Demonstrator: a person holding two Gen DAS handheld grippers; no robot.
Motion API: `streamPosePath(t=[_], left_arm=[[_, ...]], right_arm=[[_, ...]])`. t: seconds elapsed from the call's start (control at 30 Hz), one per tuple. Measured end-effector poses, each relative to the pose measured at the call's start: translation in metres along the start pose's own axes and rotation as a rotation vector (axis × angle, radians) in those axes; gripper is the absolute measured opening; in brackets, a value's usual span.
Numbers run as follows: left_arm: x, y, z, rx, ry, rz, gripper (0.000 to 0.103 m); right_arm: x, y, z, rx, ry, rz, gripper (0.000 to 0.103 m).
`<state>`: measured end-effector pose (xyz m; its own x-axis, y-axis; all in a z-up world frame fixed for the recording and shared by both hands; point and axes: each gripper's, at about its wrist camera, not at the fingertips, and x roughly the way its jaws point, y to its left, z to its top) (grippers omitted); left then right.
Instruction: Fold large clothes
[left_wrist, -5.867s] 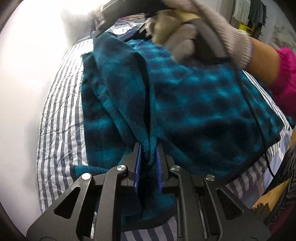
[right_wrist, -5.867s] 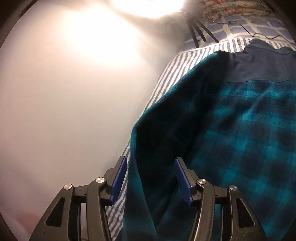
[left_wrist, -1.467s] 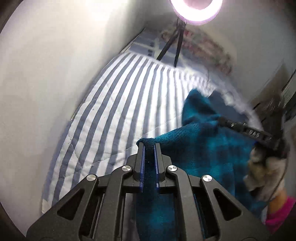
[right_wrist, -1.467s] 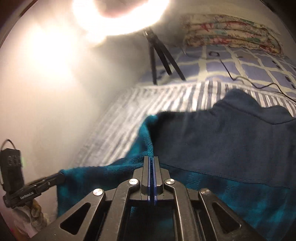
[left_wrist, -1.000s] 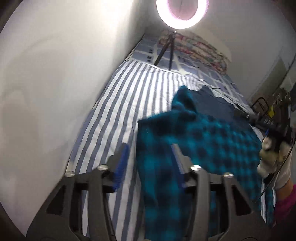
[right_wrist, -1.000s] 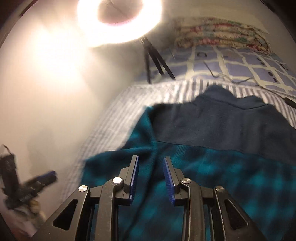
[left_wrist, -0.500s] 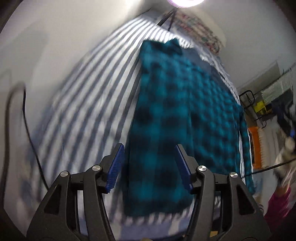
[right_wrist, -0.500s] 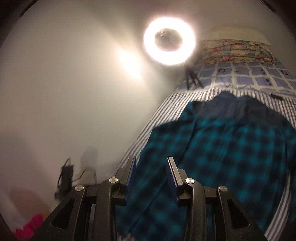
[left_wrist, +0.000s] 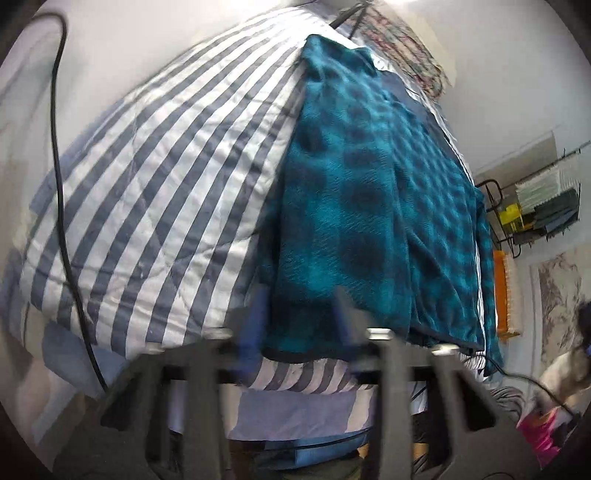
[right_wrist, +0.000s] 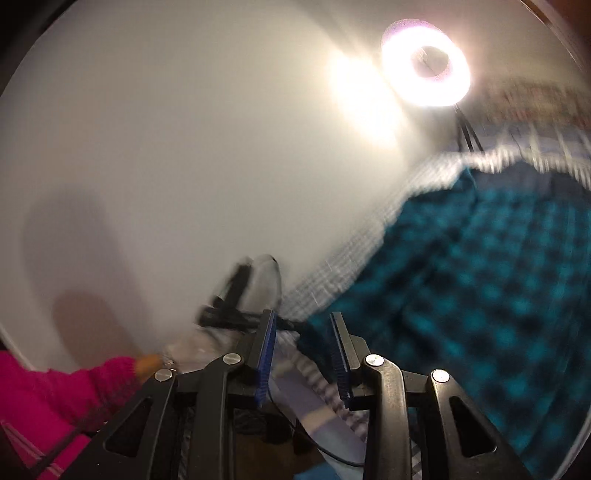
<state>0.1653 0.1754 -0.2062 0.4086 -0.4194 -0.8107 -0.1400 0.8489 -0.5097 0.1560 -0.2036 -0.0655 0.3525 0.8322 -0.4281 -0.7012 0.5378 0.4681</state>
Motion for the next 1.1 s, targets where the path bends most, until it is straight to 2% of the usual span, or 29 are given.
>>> streamPosePath(t=[0.03, 0.07, 0.17, 0.23, 0.33, 0.4, 0.43, 0.47, 0.5, 0.53, 0.57, 0.7, 0.77, 0.87, 0.93, 1.0, 1.03, 1.1], left_arm=[[-0.002, -0.002, 0.002, 0.005, -0.009, -0.01, 0.009], [-0.005, -0.003, 0.003, -0.003, -0.015, -0.036, 0.007], [-0.018, -0.01, 0.011, -0.021, -0.046, -0.117, 0.005], [-0.024, -0.016, 0.016, -0.019, -0.071, -0.14, 0.005], [-0.03, -0.02, 0.023, -0.037, -0.097, -0.178, 0.005], [-0.024, -0.02, 0.024, -0.014, -0.077, -0.086, 0.005], [-0.019, -0.02, 0.023, 0.004, -0.063, -0.02, 0.007], [-0.011, -0.017, 0.021, 0.014, -0.03, 0.051, 0.022], [-0.006, -0.012, 0.019, 0.006, -0.01, 0.076, 0.034], [-0.005, -0.009, 0.019, -0.005, -0.007, 0.077, 0.054], [-0.005, -0.006, 0.018, -0.011, -0.023, 0.065, 0.058], [0.001, 0.0, 0.026, -0.02, -0.055, 0.084, 0.06], [0.018, 0.007, 0.028, -0.049, -0.024, 0.067, 0.06], [0.043, 0.011, 0.025, -0.05, 0.018, 0.082, 0.059], [0.046, 0.008, 0.023, -0.034, -0.005, 0.088, 0.059], [0.048, 0.005, 0.023, -0.028, 0.007, 0.062, 0.043], [0.05, 0.004, 0.024, -0.034, 0.024, 0.039, 0.027], [0.049, -0.002, 0.024, -0.027, 0.022, 0.039, 0.019]], right_arm=[[-0.01, 0.009, 0.009, -0.035, -0.008, -0.033, 0.031], [-0.015, 0.016, 0.015, -0.056, -0.011, -0.053, 0.031], [-0.009, 0.022, 0.02, -0.097, 0.029, -0.152, 0.031], [0.016, 0.018, 0.01, -0.107, 0.09, -0.214, 0.031], [0.055, 0.001, -0.007, -0.072, 0.173, -0.236, 0.03], [0.077, -0.008, -0.02, -0.054, 0.207, -0.235, 0.029], [0.085, -0.012, -0.025, -0.045, 0.219, -0.236, 0.029], [0.09, -0.018, -0.028, -0.033, 0.228, -0.228, 0.029], [0.093, -0.021, -0.03, -0.024, 0.234, -0.221, 0.029], [0.093, -0.022, -0.031, -0.015, 0.239, -0.209, 0.029], [0.092, -0.023, -0.03, -0.012, 0.242, -0.196, 0.029], [0.069, -0.014, -0.018, -0.019, 0.19, -0.158, 0.03], [0.048, -0.008, -0.011, -0.009, 0.148, -0.141, 0.03], [0.016, 0.011, -0.001, -0.015, 0.101, -0.139, 0.031], [-0.011, 0.031, 0.007, -0.041, 0.078, -0.142, 0.032], [-0.04, 0.053, 0.017, -0.082, 0.049, -0.164, 0.032], [-0.053, 0.063, 0.023, -0.097, 0.035, -0.175, 0.032], [-0.086, 0.083, 0.036, -0.129, -0.006, -0.202, 0.033]])
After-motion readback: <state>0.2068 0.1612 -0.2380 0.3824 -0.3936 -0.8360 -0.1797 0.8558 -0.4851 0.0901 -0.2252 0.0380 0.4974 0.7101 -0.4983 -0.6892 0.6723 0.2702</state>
